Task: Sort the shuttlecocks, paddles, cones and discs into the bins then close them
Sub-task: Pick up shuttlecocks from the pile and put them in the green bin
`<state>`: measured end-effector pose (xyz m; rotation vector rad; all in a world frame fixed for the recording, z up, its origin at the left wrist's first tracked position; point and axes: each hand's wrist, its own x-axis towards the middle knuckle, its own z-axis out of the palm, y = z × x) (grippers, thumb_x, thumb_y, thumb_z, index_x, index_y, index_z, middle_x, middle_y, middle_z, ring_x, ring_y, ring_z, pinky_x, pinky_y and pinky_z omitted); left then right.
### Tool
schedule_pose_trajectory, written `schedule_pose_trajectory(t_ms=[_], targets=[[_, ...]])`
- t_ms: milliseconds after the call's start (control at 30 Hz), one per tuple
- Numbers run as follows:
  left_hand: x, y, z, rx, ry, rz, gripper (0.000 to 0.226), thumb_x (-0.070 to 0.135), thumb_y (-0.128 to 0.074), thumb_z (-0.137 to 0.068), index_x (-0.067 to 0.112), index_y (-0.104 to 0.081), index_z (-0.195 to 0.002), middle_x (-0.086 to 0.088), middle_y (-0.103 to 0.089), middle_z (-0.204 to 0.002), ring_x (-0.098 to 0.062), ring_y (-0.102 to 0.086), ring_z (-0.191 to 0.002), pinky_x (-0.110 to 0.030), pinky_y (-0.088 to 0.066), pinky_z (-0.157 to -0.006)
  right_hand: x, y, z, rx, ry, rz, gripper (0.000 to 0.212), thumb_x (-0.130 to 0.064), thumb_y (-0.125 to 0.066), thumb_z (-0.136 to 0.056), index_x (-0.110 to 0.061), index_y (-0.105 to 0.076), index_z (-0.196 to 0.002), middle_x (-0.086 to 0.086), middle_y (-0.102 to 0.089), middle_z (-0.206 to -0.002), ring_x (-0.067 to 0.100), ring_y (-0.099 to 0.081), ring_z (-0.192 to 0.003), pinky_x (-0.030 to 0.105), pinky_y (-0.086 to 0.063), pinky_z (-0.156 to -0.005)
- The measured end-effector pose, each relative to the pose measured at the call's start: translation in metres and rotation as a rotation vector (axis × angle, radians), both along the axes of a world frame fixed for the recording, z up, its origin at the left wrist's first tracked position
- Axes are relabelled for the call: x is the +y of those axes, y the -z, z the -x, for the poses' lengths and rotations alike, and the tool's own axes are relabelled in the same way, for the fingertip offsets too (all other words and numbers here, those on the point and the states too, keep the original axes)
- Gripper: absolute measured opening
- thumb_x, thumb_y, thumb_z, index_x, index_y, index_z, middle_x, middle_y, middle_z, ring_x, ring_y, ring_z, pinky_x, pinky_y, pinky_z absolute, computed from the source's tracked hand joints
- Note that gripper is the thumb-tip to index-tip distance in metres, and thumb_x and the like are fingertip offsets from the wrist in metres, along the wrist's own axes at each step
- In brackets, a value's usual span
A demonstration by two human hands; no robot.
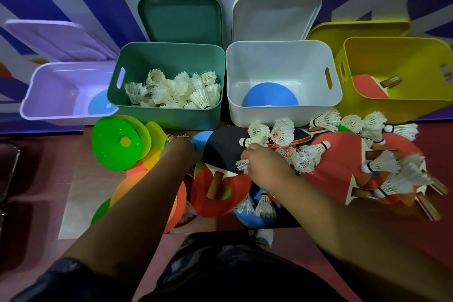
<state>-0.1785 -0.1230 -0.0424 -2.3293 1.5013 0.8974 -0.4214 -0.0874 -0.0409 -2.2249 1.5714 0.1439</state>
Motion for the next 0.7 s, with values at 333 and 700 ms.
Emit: schedule_pose_trajectory(t_ms=[333, 700], targets=[[0.008, -0.005, -0.025, -0.005, 0.0, 0.198, 0.022, 0.015, -0.063, -0.084, 0.005, -0.074, -0.101, -0.019, -0.074, -0.105, -0.037, -0.064, -0.085, -0.038, -0.057, -0.077, -0.002, -0.004, -0.004, -0.215, 0.136, 0.047, 0.026, -0.016, -0.055, -0.102, -0.024, -0.075, -0.116, -0.003, -0.066, -0.118, 0.024, -0.066, -0.099, 0.037, -0.056, -0.078], [0.037, -0.052, -0.053, 0.643, -0.649, 0.454, 0.038, 0.016, -0.05, -0.103, 0.025, -0.07, -0.134, -0.003, -0.048, -0.066, -0.019, -0.046, -0.053, -0.028, -0.055, -0.046, -0.025, -0.02, -0.034, -0.51, 0.371, -0.09, 0.025, -0.015, -0.059, -0.101, -0.026, -0.079, -0.11, -0.006, -0.074, -0.11, 0.011, -0.067, -0.095, 0.018, -0.045, -0.071]])
